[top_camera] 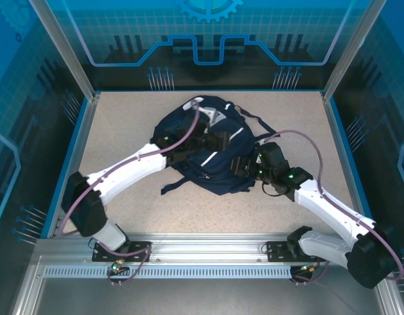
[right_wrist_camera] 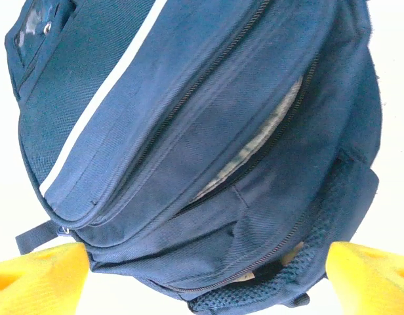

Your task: Pack books, pencil case, and school supplies into a backpack

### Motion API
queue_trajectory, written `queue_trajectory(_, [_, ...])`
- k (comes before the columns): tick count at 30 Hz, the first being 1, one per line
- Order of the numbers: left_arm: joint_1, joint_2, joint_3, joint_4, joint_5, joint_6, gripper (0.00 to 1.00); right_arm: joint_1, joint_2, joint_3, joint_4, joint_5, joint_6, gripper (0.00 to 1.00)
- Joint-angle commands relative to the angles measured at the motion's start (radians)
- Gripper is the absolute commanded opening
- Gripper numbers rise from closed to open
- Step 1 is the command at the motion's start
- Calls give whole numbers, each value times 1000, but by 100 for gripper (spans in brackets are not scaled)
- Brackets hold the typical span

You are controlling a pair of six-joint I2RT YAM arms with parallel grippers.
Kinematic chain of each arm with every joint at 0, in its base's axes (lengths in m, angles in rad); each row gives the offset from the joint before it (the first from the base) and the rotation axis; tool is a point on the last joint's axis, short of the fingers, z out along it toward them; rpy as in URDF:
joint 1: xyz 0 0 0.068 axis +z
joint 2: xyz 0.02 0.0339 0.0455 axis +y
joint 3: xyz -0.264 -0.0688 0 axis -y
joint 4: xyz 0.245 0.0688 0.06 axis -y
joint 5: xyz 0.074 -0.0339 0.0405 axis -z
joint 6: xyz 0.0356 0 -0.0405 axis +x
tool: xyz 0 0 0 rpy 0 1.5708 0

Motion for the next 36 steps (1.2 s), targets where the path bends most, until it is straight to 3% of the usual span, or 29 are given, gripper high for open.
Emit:
queue_trajectory(1, [55, -99, -178, 28, 24, -243, 79, 50, 42, 40, -9, 58, -4, 97])
queue_trajectory(6, [91, -237, -456, 190, 60, -469, 64, 88, 108, 69, 12, 62, 15, 98])
queue_trajectory(12, [125, -235, -640, 396, 78, -679, 44, 122, 162, 117, 2, 69, 23, 98])
queue_trajectory(19, [161, -153, -684, 537, 151, -747, 36, 141, 158, 119, -17, 91, 50, 97])
queue_trajectory(22, [164, -112, -695, 602, 187, -764, 26, 142, 160, 122, -24, 88, 60, 96])
queue_trajectory(28, [168, -74, -707, 623, 179, -809, 25, 145, 170, 132, -32, 86, 60, 96])
queue_trajectory(36, [176, -67, -715, 600, 155, -834, 31, 149, 180, 139, -38, 80, 61, 96])
